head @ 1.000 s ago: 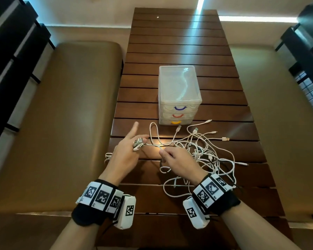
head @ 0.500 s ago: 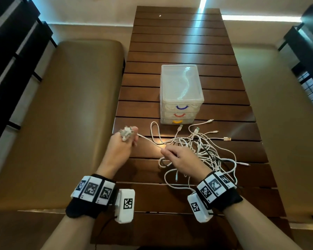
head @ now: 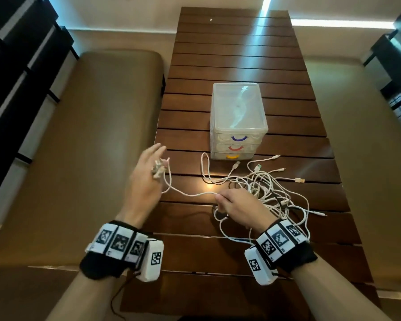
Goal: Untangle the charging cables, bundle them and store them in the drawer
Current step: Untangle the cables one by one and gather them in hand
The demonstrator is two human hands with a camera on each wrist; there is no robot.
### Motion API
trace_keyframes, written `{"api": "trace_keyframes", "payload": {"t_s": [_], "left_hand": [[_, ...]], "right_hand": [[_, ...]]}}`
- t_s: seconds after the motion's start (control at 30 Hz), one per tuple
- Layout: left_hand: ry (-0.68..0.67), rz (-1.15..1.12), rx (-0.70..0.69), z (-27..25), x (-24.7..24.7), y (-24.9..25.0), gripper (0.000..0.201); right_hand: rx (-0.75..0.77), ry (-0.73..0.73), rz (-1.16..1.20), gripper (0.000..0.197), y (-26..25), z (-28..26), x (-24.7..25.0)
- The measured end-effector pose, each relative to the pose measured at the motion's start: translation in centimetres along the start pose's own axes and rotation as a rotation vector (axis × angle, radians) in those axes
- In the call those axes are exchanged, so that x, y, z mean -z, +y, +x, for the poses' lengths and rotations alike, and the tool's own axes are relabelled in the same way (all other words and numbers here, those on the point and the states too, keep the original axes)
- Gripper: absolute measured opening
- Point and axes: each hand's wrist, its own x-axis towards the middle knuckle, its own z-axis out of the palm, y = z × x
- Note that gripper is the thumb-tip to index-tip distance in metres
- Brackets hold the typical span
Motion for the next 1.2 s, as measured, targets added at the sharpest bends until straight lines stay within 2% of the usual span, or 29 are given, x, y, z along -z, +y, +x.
{"api": "trace_keyframes", "payload": {"t_s": [0.07, 0.1, 0.17, 0.2, 0.3, 0.33, 0.43, 0.53, 0.63, 0.7, 0.83, 0.93, 1.1, 1.13, 1.2], "left_hand": [[-0.212, 0.136, -0.254, -1.0, -2.3, 0.3, 0.052], [-0.349, 0.240, -0.318, -1.4, -3.5, 0.7, 0.059], [-0.598, 0.425, -0.286, -2.4, -5.3, 1.5, 0.067], [-0.648, 0.447, -0.241, -2.7, -5.7, 1.8, 0.062], [-0.581, 0.328, -0.104, -3.0, -5.4, 2.5, 0.023], [-0.577, 0.298, -0.072, -3.0, -5.1, 2.5, 0.019], [-0.574, 0.077, 0.046, -1.9, -3.9, 2.1, 0.025], [-0.335, -0.241, 0.102, -0.1, -1.3, 1.6, 0.035], [-0.211, -0.435, 0.171, 0.7, 1.2, 1.5, 0.037], [-0.156, -0.422, 0.188, 0.8, 1.5, 0.9, 0.038], [-0.057, -0.030, 0.171, 0.2, 0.1, -0.4, 0.028], [-0.155, 0.132, 0.034, -0.9, -0.9, 0.6, 0.050], [-0.540, 0.200, -0.166, -2.4, -3.6, 1.3, 0.075], [-0.581, 0.209, -0.166, -2.7, -4.0, 1.2, 0.075], [-0.595, 0.212, -0.160, -3.1, -4.5, 1.0, 0.056]], "right_hand": [[0.010, 0.016, -0.005, 0.032, -0.7, 0.0, 0.0], [0.020, 0.023, 0.007, 0.028, -1.1, 0.0, -0.1], [0.043, 0.039, 0.032, 0.025, -1.5, -0.1, -0.1], [0.053, 0.040, 0.035, 0.026, -1.6, -0.2, 0.0], [0.071, 0.038, 0.079, 0.034, -1.3, -0.4, 0.0], [0.076, 0.048, 0.096, 0.035, -1.2, -0.4, -0.1], [0.084, 0.080, 0.116, 0.041, -0.6, -0.1, -0.7], [0.040, 0.052, 0.154, 0.040, 0.2, -0.1, -0.7], [0.046, 0.084, 0.217, 0.043, 0.4, -0.7, -0.4], [0.051, 0.084, 0.219, 0.043, 0.0, -0.7, -0.3], [0.017, 0.048, 0.114, 0.042, -0.5, -0.2, -0.7], [0.027, 0.036, 0.043, 0.042, -0.7, -0.2, -1.2], [0.090, 0.080, 0.162, 0.036, -1.8, -0.7, -0.9], [0.106, 0.089, 0.190, 0.036, -1.9, -0.9, -0.7], [0.117, 0.104, 0.247, 0.039, -1.9, -0.9, -0.4]]}}
